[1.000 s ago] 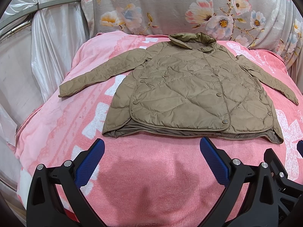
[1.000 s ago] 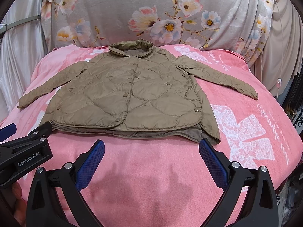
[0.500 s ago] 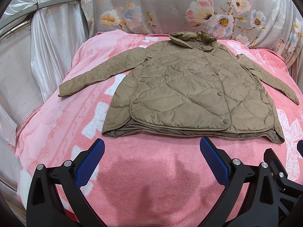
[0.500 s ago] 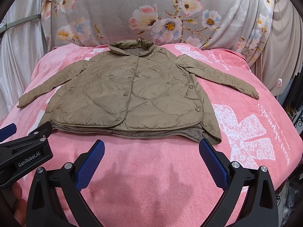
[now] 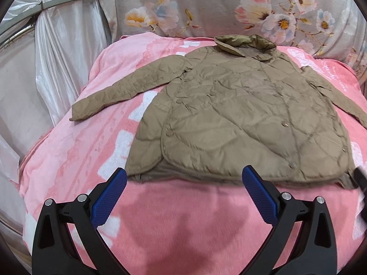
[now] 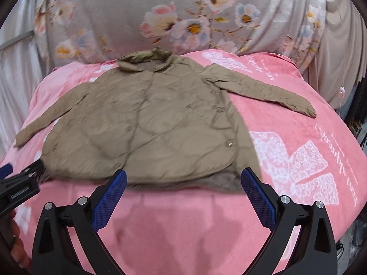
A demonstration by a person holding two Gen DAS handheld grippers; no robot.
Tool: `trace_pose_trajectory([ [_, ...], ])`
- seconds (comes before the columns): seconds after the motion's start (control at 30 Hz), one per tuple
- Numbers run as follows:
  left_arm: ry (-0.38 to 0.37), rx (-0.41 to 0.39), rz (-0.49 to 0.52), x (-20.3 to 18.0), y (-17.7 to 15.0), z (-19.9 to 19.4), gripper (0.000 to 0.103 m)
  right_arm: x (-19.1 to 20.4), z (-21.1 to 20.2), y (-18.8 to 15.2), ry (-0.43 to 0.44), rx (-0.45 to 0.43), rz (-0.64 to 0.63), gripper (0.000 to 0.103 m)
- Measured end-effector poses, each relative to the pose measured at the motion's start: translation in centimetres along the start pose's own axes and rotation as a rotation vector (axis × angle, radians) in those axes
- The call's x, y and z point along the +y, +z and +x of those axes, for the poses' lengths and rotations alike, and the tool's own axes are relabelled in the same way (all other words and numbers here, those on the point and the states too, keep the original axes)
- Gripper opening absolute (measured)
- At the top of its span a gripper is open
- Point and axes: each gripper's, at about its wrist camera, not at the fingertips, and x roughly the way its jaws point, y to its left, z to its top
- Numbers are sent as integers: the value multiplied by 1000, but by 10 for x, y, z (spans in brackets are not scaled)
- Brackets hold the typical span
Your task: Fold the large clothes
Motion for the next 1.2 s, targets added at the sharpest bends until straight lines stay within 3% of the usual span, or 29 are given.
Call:
trace_pose_trajectory([
  [0.23,43,11,7,-13,27,39,98,-87,58,49,-97,15,148,98],
  [0.37,31,14,-23,-19,43,64,98,-144,100,77,-138,42,232,98],
  [0.5,53,1,-11,-28,59,82,98,-202,146,97,-135,72,342,98],
  [0.67,51,11,-1,-35,77,104,98,-281,192,101,-125,75,612,98],
  [0.8,10,32,-42,-35,87,118,98,-314,209,104,-147,58,710,98],
  [0.93,15,24,-45,-36,92,126,98,-330,221,104,-177,46,768,95],
  [1.03,37,20,-48,-34,93,130,98,-338,226,107,-208,21,800,84],
  [1.13,45,32,-75,-26,96,137,98,-346,233,115,-245,7,811,60],
  [1.2,62,36,-86,-20,97,140,98,-349,236,121,-249,-8,809,22],
])
